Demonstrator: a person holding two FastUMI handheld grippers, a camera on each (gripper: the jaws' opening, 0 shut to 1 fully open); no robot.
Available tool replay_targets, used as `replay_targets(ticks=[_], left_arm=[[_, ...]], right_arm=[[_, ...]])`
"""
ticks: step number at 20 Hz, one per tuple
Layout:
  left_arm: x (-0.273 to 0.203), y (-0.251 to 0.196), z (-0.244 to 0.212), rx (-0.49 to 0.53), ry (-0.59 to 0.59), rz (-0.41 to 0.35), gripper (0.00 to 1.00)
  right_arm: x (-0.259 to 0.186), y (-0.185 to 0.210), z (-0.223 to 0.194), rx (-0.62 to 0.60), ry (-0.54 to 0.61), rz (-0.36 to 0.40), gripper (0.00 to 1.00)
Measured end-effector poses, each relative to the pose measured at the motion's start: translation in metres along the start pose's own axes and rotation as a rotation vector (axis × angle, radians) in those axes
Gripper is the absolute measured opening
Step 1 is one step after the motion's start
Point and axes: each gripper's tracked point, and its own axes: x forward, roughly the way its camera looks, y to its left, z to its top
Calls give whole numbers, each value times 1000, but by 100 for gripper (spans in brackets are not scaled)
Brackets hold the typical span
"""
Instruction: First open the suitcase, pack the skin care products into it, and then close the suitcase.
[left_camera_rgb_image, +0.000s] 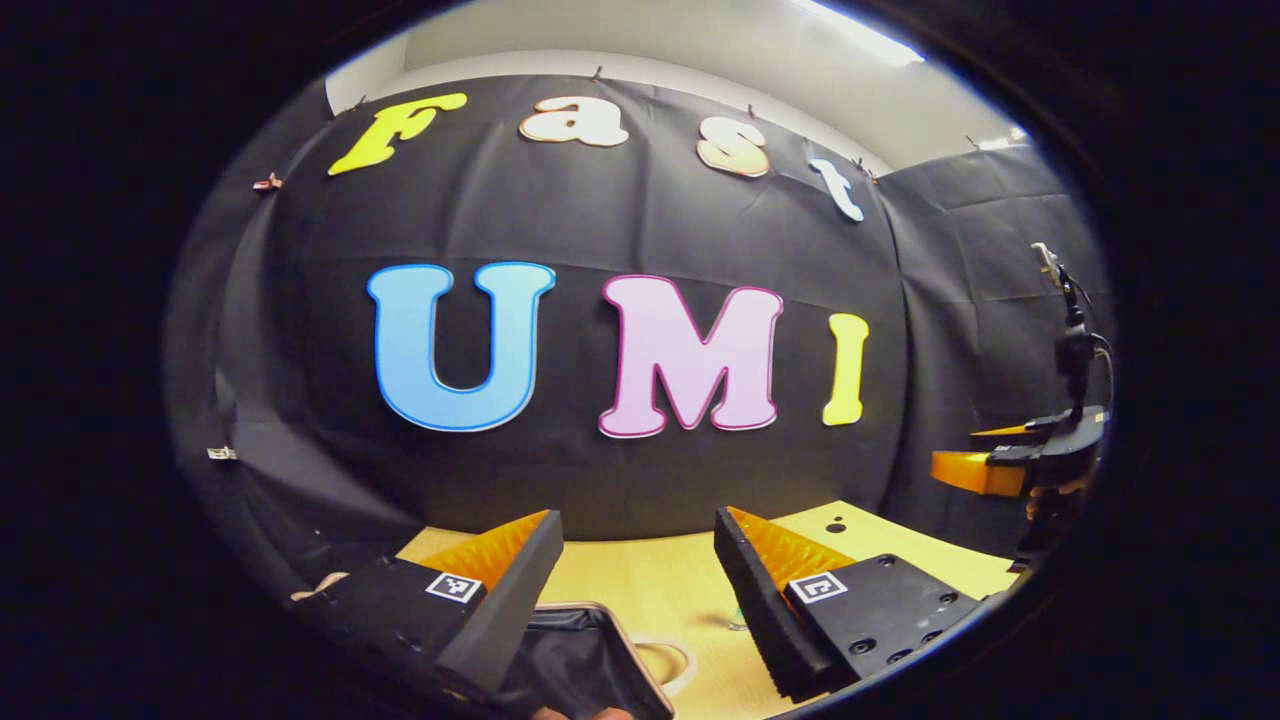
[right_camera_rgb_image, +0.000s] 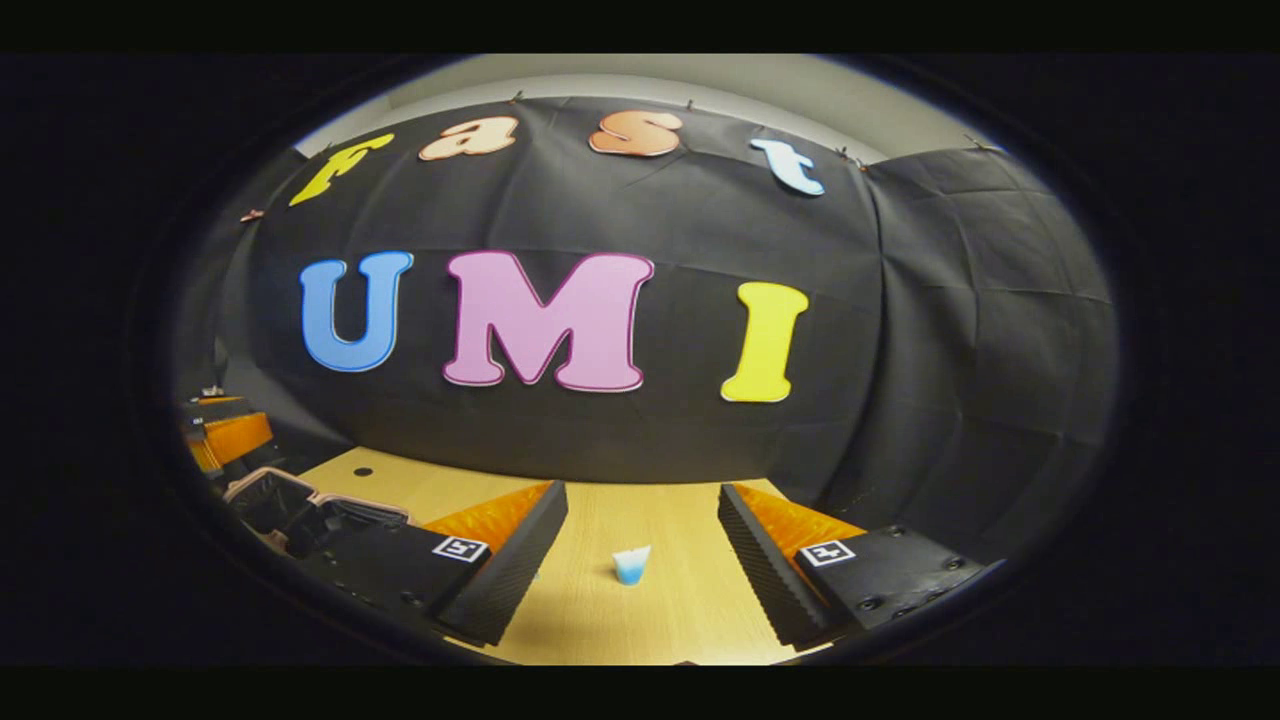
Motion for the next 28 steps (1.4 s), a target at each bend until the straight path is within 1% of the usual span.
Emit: replay_targets(ticks=[1, 2, 4, 5, 6, 7, 10, 11, 15, 16, 17, 18, 20, 24, 26, 27, 28], left_arm=[[11, -11, -14, -6, 20, -17, 96], [19, -21, -28, -8, 45, -29, 96], [41, -46, -62, 4, 102, -42, 96], [51, -59, -76, -10, 114, -64, 96], [62, -75, -95, -35, 136, -89, 96], [73, -86, -115, -51, 169, -96, 96], [102, -94, -180, -2, 299, -58, 96], [111, -100, -193, 8, 317, -59, 96], [156, -105, -234, 41, 366, -33, 96], [163, -104, -245, 39, 379, -23, 92], [169, -105, -255, 34, 398, -17, 96], [176, -104, -271, 34, 426, -3, 96], [185, -103, -288, 31, 454, 10, 97], [195, -108, -305, 19, 472, 0, 96], [199, -117, -305, 11, 469, -39, 96], [208, -113, -308, 29, 461, -14, 91], [195, -114, -297, 11, 473, -24, 74]], right_arm=[[6, -1, -4, -7, 8, 10, 94], [12, -4, -9, -15, 18, 21, 97], [26, -5, -25, -30, 47, 45, 96], [35, -6, -42, -35, 87, 65, 96], [41, -6, -53, -34, 103, 80, 96], [47, -5, -61, -30, 115, 95, 97], [69, -1, -105, -21, 191, 140, 97], [74, 0, -117, -20, 213, 152, 97], [90, -4, -143, -37, 252, 188, 97], [97, -5, -147, -39, 264, 194, 97], [101, -6, -152, -39, 277, 205, 97], [103, -7, -155, -45, 282, 209, 97], [107, -10, -162, -63, 291, 213, 97], [113, -13, -169, -72, 304, 208, 97], [117, -14, -175, -61, 311, 197, 97], [119, -14, -177, -56, 314, 192, 97], [121, -13, -179, -54, 314, 187, 97]])
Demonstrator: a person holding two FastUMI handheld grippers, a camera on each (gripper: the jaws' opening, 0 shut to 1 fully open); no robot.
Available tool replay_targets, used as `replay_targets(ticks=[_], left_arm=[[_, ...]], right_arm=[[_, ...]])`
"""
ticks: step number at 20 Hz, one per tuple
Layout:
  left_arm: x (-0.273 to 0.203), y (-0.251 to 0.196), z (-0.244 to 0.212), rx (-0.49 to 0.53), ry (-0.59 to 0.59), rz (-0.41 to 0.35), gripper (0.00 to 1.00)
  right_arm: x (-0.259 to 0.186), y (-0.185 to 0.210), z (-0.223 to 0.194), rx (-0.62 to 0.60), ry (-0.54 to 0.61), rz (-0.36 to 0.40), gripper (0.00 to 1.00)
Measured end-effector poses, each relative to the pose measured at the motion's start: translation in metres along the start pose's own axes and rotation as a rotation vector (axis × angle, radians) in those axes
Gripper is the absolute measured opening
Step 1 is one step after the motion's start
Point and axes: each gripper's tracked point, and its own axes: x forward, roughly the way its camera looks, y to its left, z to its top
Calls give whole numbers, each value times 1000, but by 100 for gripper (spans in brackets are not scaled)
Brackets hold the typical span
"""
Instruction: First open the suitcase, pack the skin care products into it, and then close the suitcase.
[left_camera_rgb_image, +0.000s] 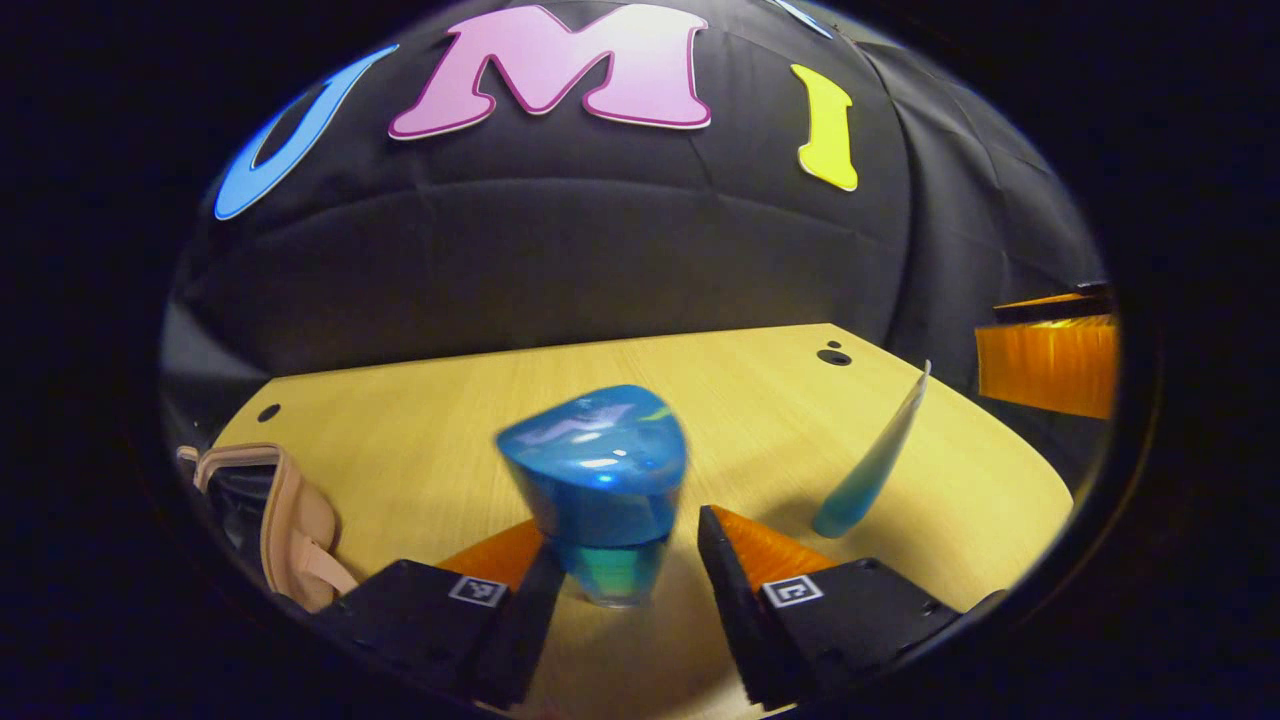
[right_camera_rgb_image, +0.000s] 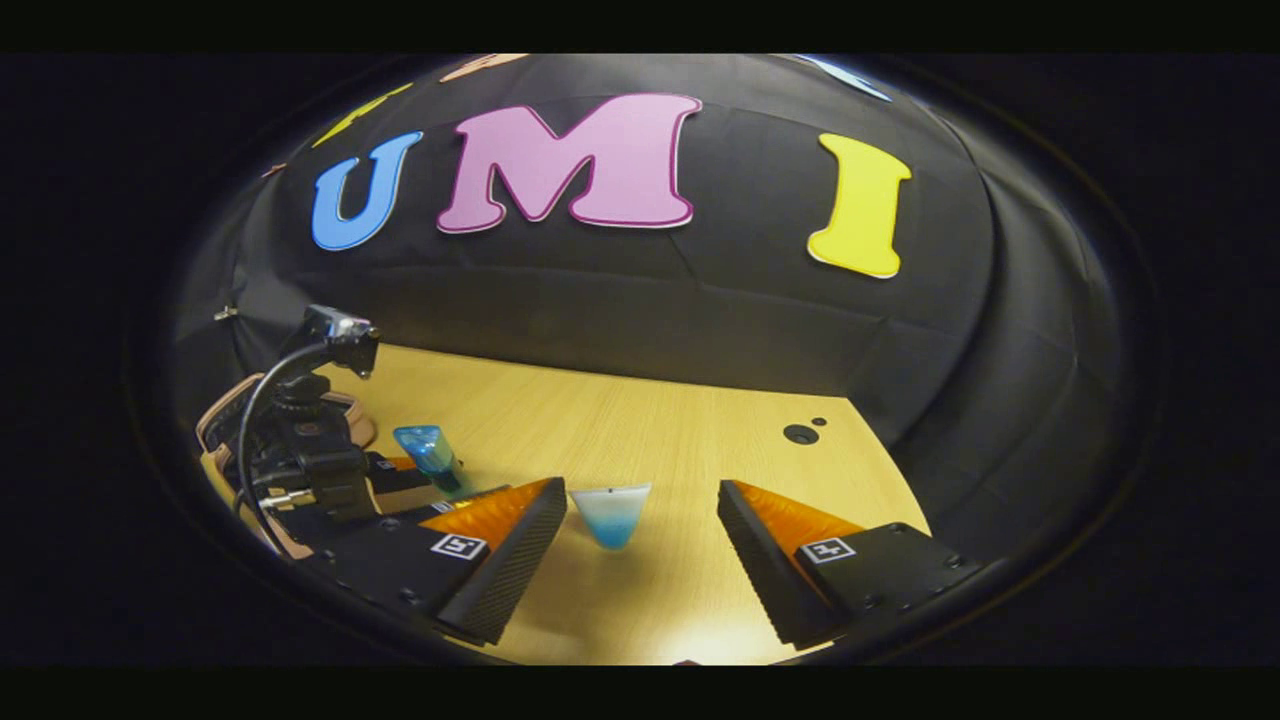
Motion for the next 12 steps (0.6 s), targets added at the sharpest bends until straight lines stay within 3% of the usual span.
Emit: replay_targets(ticks=[1, 6, 12], left_arm=[[13, 1, -5, -9, 1, -1, 52], [1, 1, -7, -26, 44, -14, 45], [-31, 10, 32, -53, -19, -17, 42]], right_arm=[[2, 0, -1, 1, -1, -5, 97], [16, 8, -23, 25, 32, 0, 97], [37, 23, -52, 66, 86, 16, 97]])
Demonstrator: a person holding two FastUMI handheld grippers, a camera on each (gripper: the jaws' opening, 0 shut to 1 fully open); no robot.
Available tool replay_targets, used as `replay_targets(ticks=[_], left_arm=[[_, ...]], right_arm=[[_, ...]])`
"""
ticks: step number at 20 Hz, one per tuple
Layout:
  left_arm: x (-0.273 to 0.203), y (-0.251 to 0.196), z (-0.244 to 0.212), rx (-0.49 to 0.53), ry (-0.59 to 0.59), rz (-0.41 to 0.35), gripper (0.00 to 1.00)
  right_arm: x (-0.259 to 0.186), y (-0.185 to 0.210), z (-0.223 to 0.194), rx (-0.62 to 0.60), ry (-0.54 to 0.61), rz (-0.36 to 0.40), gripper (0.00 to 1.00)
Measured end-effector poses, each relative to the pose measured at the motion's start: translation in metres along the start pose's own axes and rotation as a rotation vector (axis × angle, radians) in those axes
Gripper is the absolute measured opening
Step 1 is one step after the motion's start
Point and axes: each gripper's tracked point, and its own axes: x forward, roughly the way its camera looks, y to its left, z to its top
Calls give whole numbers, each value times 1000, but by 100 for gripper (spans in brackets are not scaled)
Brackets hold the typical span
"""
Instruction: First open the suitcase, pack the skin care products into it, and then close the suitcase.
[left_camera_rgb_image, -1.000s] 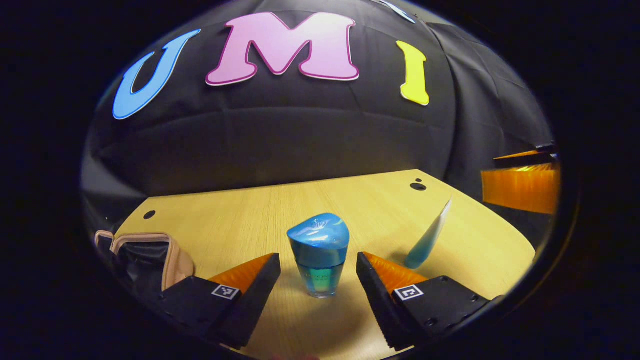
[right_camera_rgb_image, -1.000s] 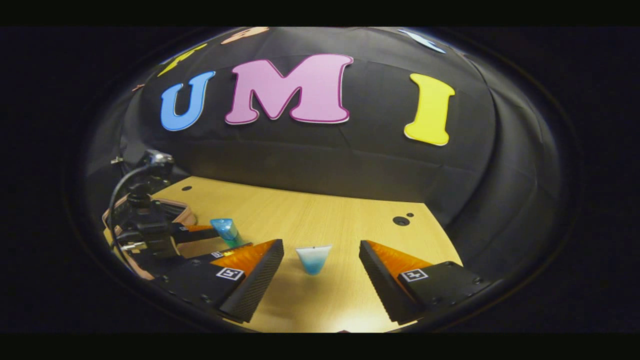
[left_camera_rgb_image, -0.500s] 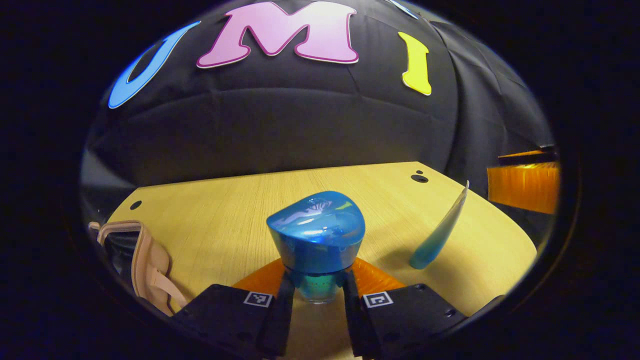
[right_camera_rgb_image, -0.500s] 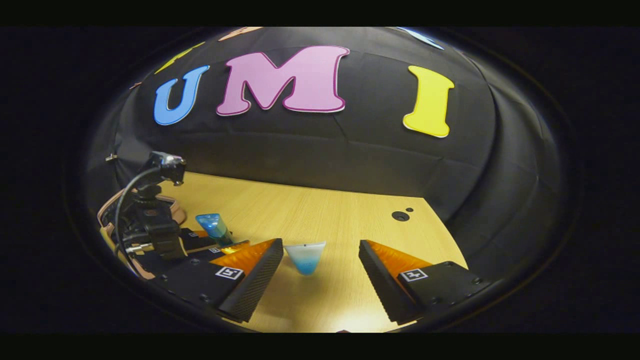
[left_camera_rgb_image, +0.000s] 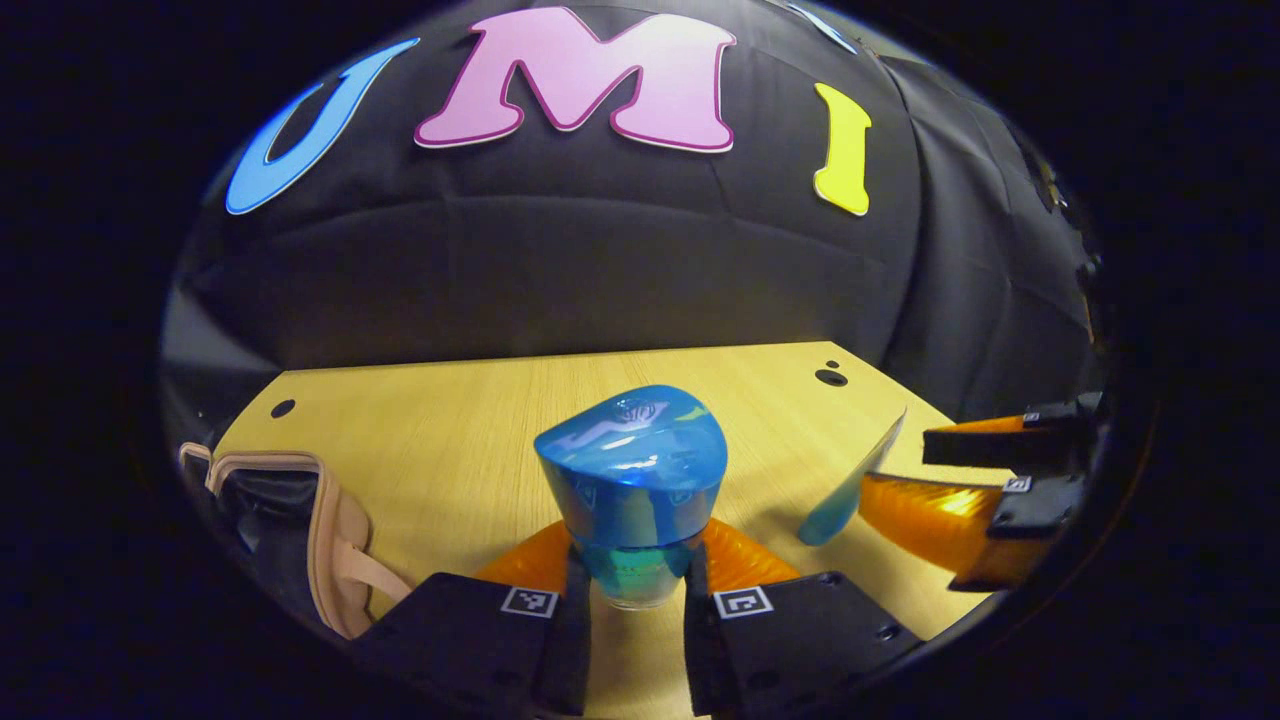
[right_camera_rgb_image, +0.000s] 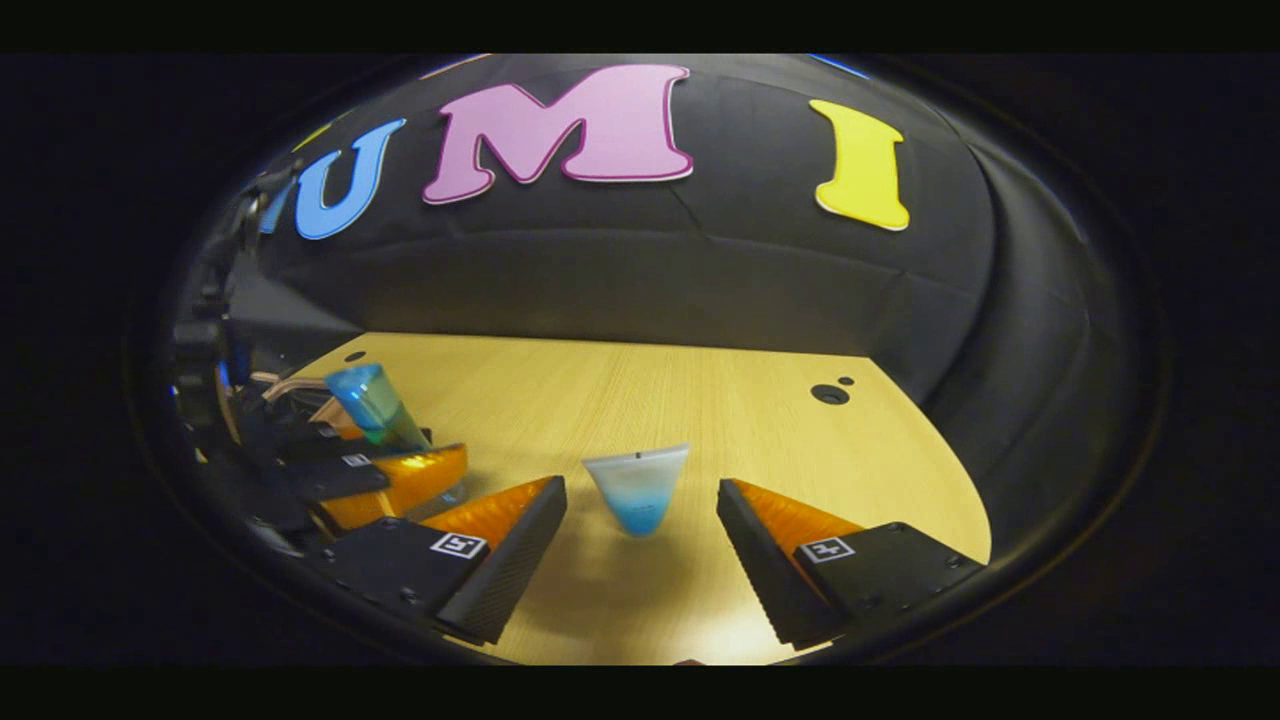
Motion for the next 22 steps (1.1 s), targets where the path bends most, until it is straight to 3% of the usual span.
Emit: replay_targets(ticks=[1, 8, 10, 11, 12, 17, 18, 19, 20, 21, 22], left_arm=[[-7, 0, 8, -4, -13, -3, 39], [-63, 11, 40, -22, -43, -18, 42], [-77, 22, 40, -8, -42, -6, 42], [-83, 28, 40, -9, -39, 3, 45], [-89, 36, 36, -16, -23, 11, 42], [-131, 77, 11, -117, 142, 26, 42], [-141, 88, 7, -127, 180, 30, 39], [-154, 101, -1, -134, 236, 31, 42], [-167, 113, -7, -131, 286, 22, 39], [-176, 128, -16, -126, 337, 16, 45], [-187, 143, -26, -118, 405, 14, 42]], right_arm=[[6, 1, -3, 1, 6, -1, 97], [52, -2, -33, 21, 78, -13, 94], [55, -4, -44, 22, 114, -20, 54], [55, -4, -38, 35, 103, -15, 49], [51, -5, -35, 42, 99, -18, 46], [0, 23, 4, 7, 42, 78, 43], [-15, 31, 8, 14, 40, 103, 39], [-28, 40, 14, 31, 40, 126, 43], [-42, 52, 19, 49, 36, 149, 43], [-53, 61, 24, 62, 31, 166, 44], [-64, 70, 28, 75, 25, 183, 43]])
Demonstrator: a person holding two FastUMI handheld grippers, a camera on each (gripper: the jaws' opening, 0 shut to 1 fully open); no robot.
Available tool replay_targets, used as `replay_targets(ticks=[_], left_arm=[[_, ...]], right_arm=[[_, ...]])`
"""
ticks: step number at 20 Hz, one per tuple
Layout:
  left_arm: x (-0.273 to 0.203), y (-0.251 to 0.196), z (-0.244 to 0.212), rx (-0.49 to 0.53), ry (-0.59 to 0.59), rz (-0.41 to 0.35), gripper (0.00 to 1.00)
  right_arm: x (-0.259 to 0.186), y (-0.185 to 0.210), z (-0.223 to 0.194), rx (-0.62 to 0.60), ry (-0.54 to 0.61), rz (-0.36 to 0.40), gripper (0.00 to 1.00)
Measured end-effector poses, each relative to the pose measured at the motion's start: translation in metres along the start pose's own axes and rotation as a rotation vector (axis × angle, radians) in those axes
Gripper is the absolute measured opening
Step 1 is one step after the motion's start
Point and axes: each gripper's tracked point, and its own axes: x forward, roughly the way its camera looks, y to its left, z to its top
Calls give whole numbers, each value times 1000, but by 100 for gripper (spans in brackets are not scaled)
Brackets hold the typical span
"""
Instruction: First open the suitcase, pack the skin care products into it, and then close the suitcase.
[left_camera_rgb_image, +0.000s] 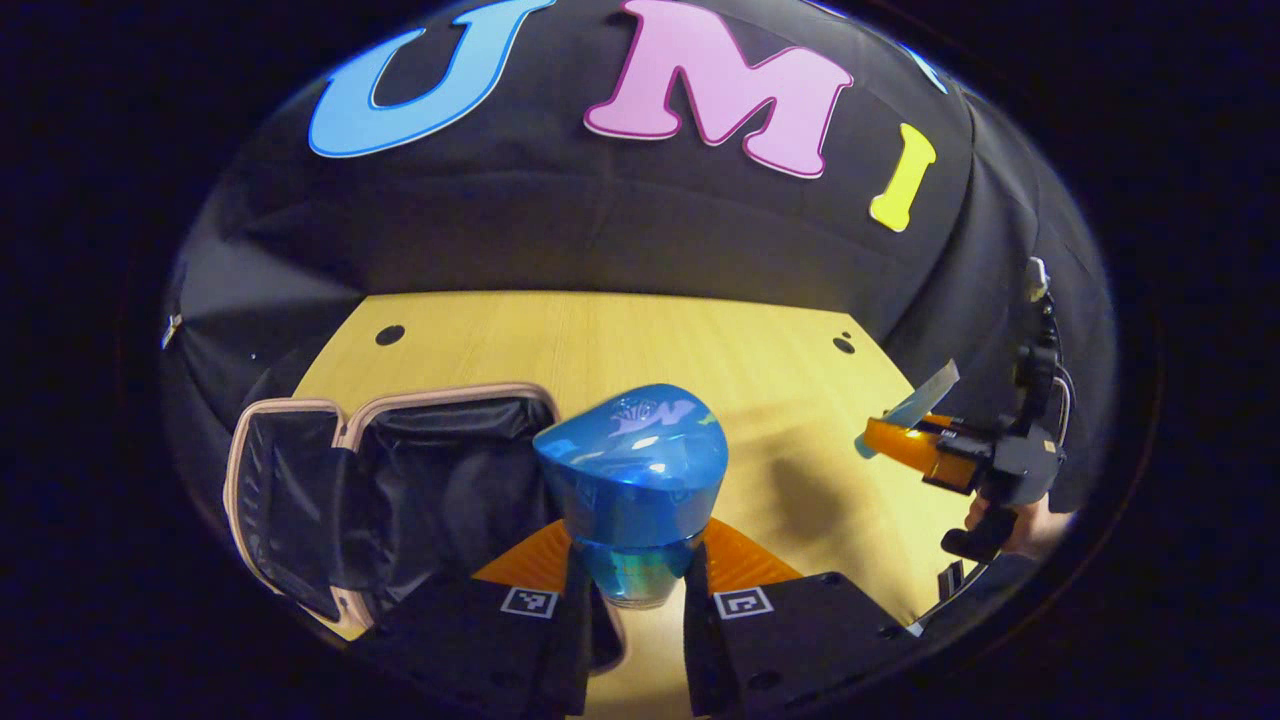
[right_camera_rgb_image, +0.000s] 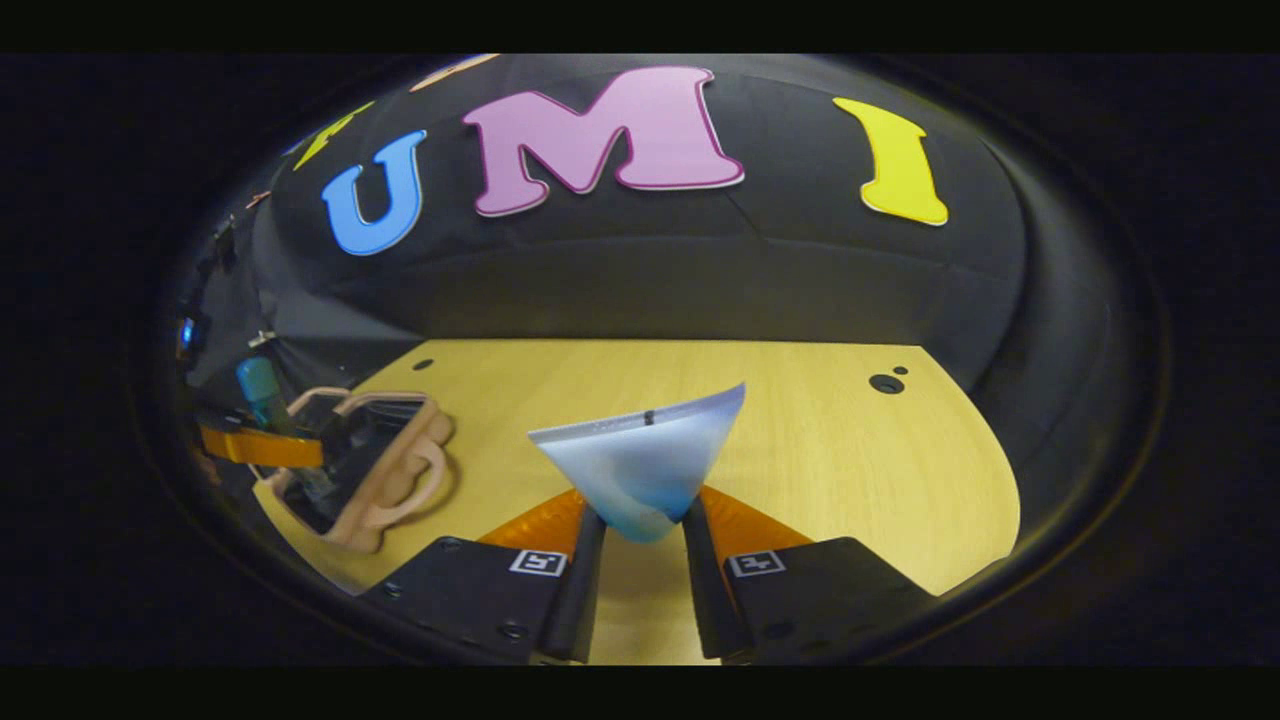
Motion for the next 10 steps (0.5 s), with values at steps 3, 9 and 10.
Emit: replay_targets(ticks=[3, 9, 10], left_arm=[[2, 57, -38, -1, 235, 49, 42], [40, 129, -112, -92, 617, 147, 42], [46, 136, -120, -92, 655, 164, 42]], right_arm=[[-22, 32, 3, 34, -5, 47, 43], [-57, 58, -1, 23, -34, 55, 43], [-61, 58, -2, 23, -35, 49, 43]])
